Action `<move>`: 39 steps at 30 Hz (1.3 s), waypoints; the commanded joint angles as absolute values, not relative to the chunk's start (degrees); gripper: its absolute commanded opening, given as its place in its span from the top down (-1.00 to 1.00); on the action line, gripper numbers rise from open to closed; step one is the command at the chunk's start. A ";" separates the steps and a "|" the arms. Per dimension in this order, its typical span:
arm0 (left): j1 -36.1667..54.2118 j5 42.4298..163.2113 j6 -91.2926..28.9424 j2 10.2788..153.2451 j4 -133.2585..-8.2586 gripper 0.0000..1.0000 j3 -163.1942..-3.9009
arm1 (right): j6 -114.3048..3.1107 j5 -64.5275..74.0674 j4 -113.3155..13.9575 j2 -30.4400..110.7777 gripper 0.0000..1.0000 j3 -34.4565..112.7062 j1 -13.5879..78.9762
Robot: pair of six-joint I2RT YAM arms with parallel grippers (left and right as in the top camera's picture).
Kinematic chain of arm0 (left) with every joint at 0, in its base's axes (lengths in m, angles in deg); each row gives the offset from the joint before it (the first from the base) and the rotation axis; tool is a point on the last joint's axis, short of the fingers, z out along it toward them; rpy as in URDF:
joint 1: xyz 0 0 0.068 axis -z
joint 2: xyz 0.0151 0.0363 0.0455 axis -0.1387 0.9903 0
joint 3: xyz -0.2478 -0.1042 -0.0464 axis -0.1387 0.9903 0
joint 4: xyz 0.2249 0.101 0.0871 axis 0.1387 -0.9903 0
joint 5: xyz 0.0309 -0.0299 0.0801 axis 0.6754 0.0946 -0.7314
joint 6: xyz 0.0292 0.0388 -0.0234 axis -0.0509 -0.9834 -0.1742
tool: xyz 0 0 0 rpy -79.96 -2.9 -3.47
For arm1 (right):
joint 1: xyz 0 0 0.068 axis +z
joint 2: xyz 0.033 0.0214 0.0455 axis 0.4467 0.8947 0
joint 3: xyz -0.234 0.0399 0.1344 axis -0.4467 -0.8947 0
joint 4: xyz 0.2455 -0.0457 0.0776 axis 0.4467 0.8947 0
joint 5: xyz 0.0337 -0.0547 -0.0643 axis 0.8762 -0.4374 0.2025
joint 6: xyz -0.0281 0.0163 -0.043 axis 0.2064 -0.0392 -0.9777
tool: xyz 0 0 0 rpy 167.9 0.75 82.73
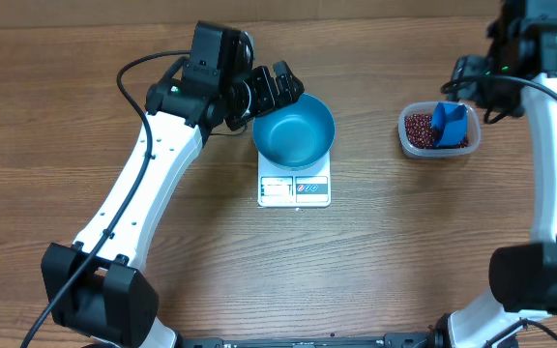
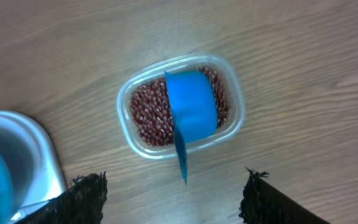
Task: Scoop item into bowl and weigh 150g on scale
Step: 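Carry the scoop with the right gripper over the bean tub and lower it, then push the scoop down into the red beans with the right gripper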
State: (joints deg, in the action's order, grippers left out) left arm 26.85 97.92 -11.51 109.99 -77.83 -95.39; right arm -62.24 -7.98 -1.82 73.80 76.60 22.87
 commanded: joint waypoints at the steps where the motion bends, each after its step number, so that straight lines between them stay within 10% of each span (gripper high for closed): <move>1: 26.74 95.48 -12.83 108.72 -78.79 -0.99 -96.62 | -61.72 -8.31 -6.09 74.23 -0.42 70.13 22.91; 22: 26.74 95.48 -12.80 108.72 -78.75 -0.99 -96.62 | -67.01 -9.58 -17.91 74.43 0.10 59.66 22.91; 27: 26.74 95.48 -12.83 108.72 -78.75 -0.99 -96.62 | -67.01 -10.13 -18.78 74.43 0.49 59.40 22.91; 39: 26.74 95.48 -12.80 108.72 -78.75 -0.99 -96.62 | -66.96 -9.95 -19.24 75.24 0.59 59.35 22.91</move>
State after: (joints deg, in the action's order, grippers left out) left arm 26.85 96.11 -11.95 109.99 -78.79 -95.39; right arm -66.74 -9.64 -18.94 74.80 59.62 22.87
